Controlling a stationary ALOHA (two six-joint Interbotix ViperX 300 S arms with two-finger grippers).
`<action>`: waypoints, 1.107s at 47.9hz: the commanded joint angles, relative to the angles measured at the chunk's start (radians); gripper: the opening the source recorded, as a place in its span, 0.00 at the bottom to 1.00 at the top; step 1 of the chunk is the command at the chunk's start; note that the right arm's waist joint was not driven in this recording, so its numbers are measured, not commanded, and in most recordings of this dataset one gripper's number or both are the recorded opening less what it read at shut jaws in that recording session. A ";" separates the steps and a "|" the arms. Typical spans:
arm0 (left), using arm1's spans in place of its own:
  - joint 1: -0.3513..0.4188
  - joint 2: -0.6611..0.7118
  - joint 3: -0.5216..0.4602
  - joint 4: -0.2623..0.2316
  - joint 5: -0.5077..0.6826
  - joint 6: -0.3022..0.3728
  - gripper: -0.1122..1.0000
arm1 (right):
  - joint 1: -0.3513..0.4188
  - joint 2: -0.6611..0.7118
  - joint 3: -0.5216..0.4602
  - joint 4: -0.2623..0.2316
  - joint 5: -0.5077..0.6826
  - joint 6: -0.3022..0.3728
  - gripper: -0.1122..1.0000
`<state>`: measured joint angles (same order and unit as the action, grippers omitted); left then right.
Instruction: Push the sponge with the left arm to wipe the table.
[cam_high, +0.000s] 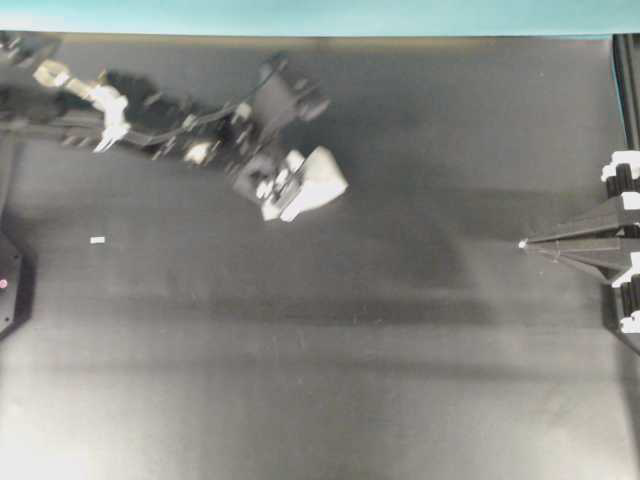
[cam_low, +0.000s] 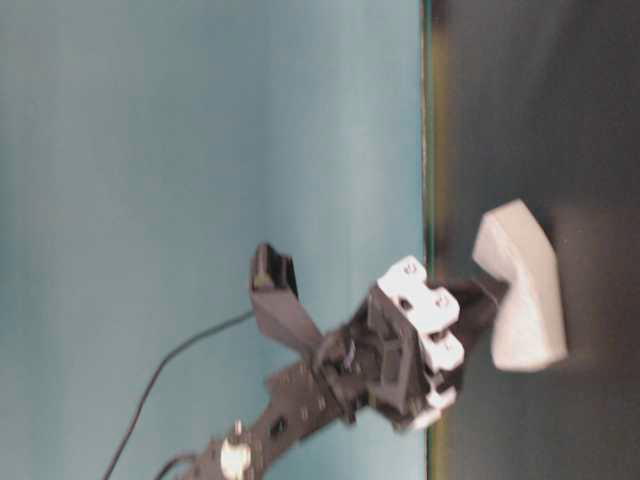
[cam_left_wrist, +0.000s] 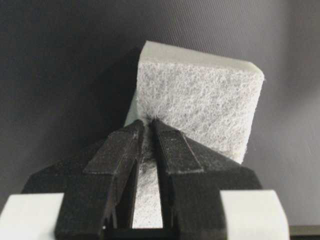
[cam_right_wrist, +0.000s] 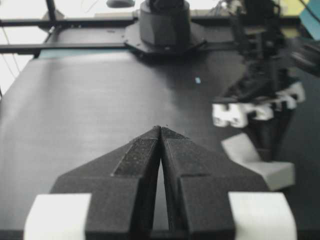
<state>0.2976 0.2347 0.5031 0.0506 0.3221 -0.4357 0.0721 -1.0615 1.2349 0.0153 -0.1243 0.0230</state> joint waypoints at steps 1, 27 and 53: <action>-0.055 -0.035 0.067 -0.003 -0.009 -0.023 0.19 | 0.000 0.002 -0.006 -0.002 -0.011 -0.008 0.12; -0.256 -0.175 0.213 -0.003 -0.005 -0.147 0.17 | 0.000 -0.003 -0.005 -0.002 -0.011 -0.008 0.12; -0.434 -0.264 0.264 -0.003 0.083 -0.189 0.17 | 0.000 -0.005 -0.005 -0.002 -0.011 -0.006 0.12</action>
<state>-0.0982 -0.0107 0.7624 0.0491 0.3988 -0.6228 0.0721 -1.0707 1.2364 0.0138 -0.1243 0.0230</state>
